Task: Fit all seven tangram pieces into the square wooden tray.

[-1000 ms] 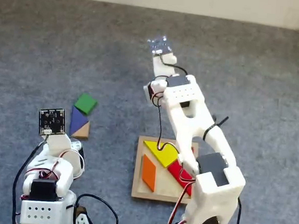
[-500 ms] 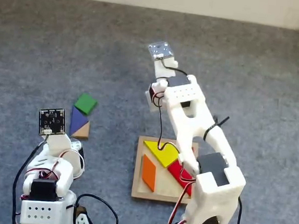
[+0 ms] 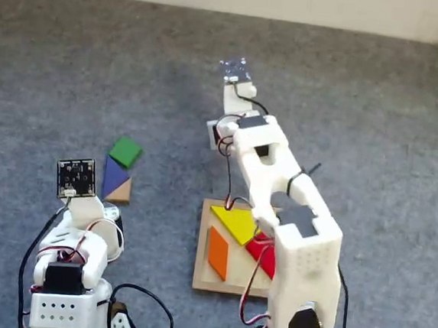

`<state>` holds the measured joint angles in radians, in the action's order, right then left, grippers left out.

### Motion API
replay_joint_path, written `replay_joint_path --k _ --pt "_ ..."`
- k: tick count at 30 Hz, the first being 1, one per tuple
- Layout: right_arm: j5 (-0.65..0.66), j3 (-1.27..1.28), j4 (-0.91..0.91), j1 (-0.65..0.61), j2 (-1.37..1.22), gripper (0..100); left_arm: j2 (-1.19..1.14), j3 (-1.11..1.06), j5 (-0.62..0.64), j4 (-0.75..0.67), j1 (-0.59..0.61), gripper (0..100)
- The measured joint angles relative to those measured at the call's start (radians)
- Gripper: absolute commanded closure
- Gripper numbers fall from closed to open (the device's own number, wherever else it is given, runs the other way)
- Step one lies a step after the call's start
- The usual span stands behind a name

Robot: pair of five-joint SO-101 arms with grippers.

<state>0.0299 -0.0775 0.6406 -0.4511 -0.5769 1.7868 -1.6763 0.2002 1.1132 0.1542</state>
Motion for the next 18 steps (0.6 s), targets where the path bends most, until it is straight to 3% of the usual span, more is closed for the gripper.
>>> replay_joint_path --k 8,18 --pt "-0.002 -0.218 0.003 0.015 -0.158 68.4 0.0 0.0 0.0 0.0 0.0 100" --pt "0.0 -0.293 0.276 0.017 -0.16 68.4 0.0 0.0 0.0 0.0 0.0 100"
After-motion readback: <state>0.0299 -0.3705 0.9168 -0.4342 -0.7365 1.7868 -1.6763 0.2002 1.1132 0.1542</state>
